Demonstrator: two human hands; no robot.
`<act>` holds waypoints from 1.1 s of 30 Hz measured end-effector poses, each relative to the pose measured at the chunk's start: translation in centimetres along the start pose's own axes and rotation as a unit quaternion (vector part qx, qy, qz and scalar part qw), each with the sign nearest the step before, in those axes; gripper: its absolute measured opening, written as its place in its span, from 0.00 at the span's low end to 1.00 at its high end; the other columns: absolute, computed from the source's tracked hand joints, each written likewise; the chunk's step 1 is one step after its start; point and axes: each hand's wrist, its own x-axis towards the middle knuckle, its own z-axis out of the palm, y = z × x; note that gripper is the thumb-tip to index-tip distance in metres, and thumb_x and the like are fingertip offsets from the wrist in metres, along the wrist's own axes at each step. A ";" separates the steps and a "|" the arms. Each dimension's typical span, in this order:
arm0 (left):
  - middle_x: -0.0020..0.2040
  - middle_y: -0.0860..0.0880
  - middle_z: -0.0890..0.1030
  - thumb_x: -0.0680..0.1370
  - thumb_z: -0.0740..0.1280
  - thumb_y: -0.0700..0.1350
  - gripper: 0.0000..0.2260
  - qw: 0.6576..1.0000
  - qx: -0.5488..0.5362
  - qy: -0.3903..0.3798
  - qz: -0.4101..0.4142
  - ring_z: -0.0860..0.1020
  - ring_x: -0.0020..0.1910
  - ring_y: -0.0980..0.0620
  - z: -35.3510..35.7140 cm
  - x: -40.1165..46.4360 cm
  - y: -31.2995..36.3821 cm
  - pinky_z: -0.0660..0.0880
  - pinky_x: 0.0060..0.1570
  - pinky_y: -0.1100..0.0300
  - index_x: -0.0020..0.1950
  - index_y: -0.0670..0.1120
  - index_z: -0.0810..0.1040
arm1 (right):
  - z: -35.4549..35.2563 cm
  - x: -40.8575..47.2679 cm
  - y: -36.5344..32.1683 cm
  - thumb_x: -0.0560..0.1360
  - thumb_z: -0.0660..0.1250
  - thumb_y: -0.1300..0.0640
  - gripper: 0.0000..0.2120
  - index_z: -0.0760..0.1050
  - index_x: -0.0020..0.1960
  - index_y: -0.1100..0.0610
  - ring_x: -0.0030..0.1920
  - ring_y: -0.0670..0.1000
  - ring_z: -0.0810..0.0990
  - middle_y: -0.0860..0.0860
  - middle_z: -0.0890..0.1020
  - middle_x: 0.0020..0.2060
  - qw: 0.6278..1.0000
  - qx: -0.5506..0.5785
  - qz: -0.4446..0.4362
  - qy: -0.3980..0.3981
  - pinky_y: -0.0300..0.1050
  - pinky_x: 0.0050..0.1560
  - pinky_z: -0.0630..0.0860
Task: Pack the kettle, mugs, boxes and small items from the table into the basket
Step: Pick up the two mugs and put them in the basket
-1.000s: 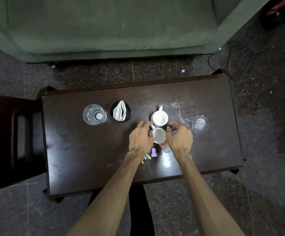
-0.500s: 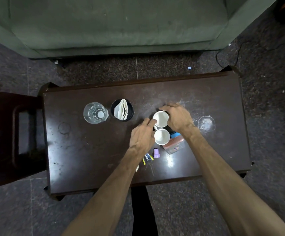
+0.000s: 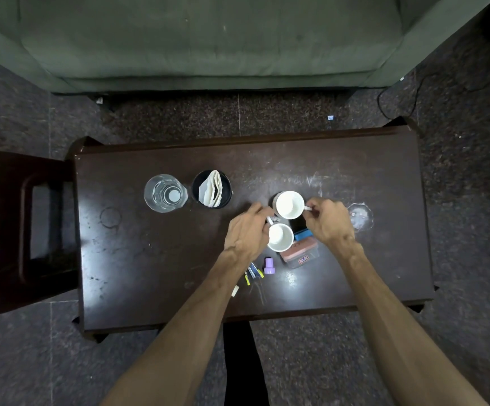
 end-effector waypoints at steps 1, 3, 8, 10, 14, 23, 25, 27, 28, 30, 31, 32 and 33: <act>0.60 0.49 0.78 0.81 0.65 0.42 0.13 1.000 0.007 -0.010 0.002 0.81 0.54 0.42 0.1 0.0 -0.2 0.75 0.55 0.52 0.65 0.51 0.78 | 0.0 -0.2 0.3 0.77 0.69 0.58 0.05 0.84 0.48 0.56 0.43 0.64 0.84 0.58 0.87 0.41 1.000 0.025 0.007 0.000 0.48 0.44 0.76; 0.57 0.48 0.79 0.81 0.64 0.42 0.10 0.999 0.021 -0.025 0.005 0.80 0.55 0.42 0.0 0.1 -0.5 0.74 0.55 0.51 0.61 0.50 0.79 | -0.1 -0.5 0.8 0.77 0.71 0.59 0.04 0.84 0.46 0.57 0.41 0.60 0.82 0.55 0.85 0.37 0.997 0.070 0.017 -0.004 0.47 0.45 0.76; 0.53 0.47 0.82 0.78 0.66 0.43 0.06 0.997 0.040 -0.070 0.011 0.81 0.54 0.41 -0.8 0.1 -0.8 0.74 0.55 0.52 0.54 0.48 0.79 | -0.2 -1.3 1.2 0.78 0.74 0.55 0.05 0.87 0.50 0.55 0.44 0.54 0.85 0.50 0.87 0.39 0.987 0.156 0.030 -0.012 0.47 0.50 0.80; 0.53 0.47 0.84 0.78 0.66 0.44 0.07 0.994 0.048 -0.099 0.010 0.81 0.54 0.40 -1.2 -0.1 -1.0 0.75 0.55 0.52 0.55 0.47 0.80 | -0.3 -1.8 1.1 0.78 0.74 0.55 0.05 0.87 0.50 0.54 0.43 0.52 0.85 0.49 0.87 0.40 0.981 0.189 0.031 0.003 0.48 0.50 0.81; 0.57 0.43 0.85 0.80 0.65 0.44 0.10 0.989 0.044 -0.144 -0.001 0.81 0.57 0.38 -1.6 -1.2 -1.3 0.77 0.58 0.49 0.59 0.45 0.81 | -0.6 -3.4 0.2 0.77 0.73 0.53 0.03 0.86 0.47 0.50 0.39 0.47 0.82 0.45 0.86 0.37 0.961 0.268 0.056 0.035 0.46 0.49 0.79; 0.51 0.43 0.85 0.78 0.66 0.40 0.06 0.991 -0.129 -0.023 -0.017 0.81 0.51 0.36 -2.6 -5.4 -1.6 0.77 0.50 0.46 0.53 0.45 0.79 | -2.0 -7.6 -3.3 0.78 0.73 0.54 0.04 0.86 0.45 0.51 0.38 0.41 0.78 0.41 0.82 0.31 0.916 0.351 0.110 0.161 0.34 0.46 0.76; 0.48 0.41 0.84 0.79 0.66 0.41 0.03 0.984 -0.176 0.031 -0.018 0.80 0.47 0.35 -3.8 -6.7 -1.5 0.77 0.46 0.45 0.52 0.44 0.78 | -2.7 -8.7 -4.7 0.78 0.74 0.54 0.07 0.85 0.42 0.46 0.42 0.48 0.80 0.47 0.83 0.35 0.908 0.359 0.098 0.192 0.46 0.50 0.79; 0.45 0.42 0.83 0.80 0.68 0.43 0.02 0.972 -0.218 0.087 -0.017 0.79 0.44 0.36 -5.4 -8.0 -1.9 0.76 0.44 0.47 0.50 0.45 0.78 | -3.5 -10.0 -6.8 0.78 0.73 0.55 0.08 0.85 0.42 0.45 0.43 0.51 0.81 0.52 0.84 0.37 0.904 0.366 0.076 0.207 0.53 0.51 0.80; 0.44 0.44 0.83 0.80 0.69 0.43 0.02 0.964 -0.237 0.114 -0.021 0.79 0.43 0.38 -6.5 -8.8 -2.7 0.75 0.43 0.48 0.50 0.46 0.78 | -3.6 -10.7 -8.6 0.79 0.72 0.56 0.07 0.85 0.44 0.46 0.42 0.51 0.81 0.54 0.84 0.37 0.902 0.372 0.061 0.212 0.54 0.50 0.79; 0.42 0.48 0.82 0.80 0.70 0.44 0.02 0.949 -0.269 0.160 -0.027 0.78 0.41 0.44 -8.0 -9.7 -3.4 0.75 0.43 0.50 0.49 0.46 0.79 | -4.1 -11.6 -11.2 0.80 0.71 0.58 0.04 0.85 0.49 0.53 0.41 0.50 0.80 0.55 0.83 0.39 0.897 0.381 0.041 0.221 0.51 0.49 0.79; 0.40 0.50 0.81 0.81 0.69 0.44 0.03 0.941 -0.283 0.185 -0.033 0.78 0.40 0.46 -9.0 -10.2 -3.9 0.74 0.42 0.50 0.48 0.47 0.78 | -4.2 -11.9 -12.8 0.81 0.71 0.58 0.04 0.85 0.50 0.56 0.41 0.49 0.80 0.56 0.84 0.40 0.896 0.385 0.031 0.221 0.46 0.48 0.78; 0.38 0.52 0.80 0.81 0.69 0.45 0.04 0.931 -0.296 0.209 -0.042 0.77 0.38 0.48 -10.1 -10.7 -4.7 0.74 0.42 0.50 0.48 0.47 0.78 | -4.2 -12.2 -14.7 0.81 0.71 0.58 0.05 0.85 0.51 0.58 0.40 0.49 0.80 0.57 0.84 0.41 0.895 0.387 0.020 0.219 0.41 0.46 0.78; 0.37 0.53 0.79 0.81 0.69 0.46 0.04 0.921 -0.305 0.238 -0.053 0.76 0.37 0.49 -11.4 -11.3 -5.8 0.74 0.41 0.50 0.47 0.47 0.78 | -4.0 -12.5 -16.8 0.81 0.71 0.57 0.06 0.85 0.51 0.59 0.40 0.49 0.80 0.58 0.84 0.42 0.895 0.391 0.006 0.215 0.39 0.46 0.77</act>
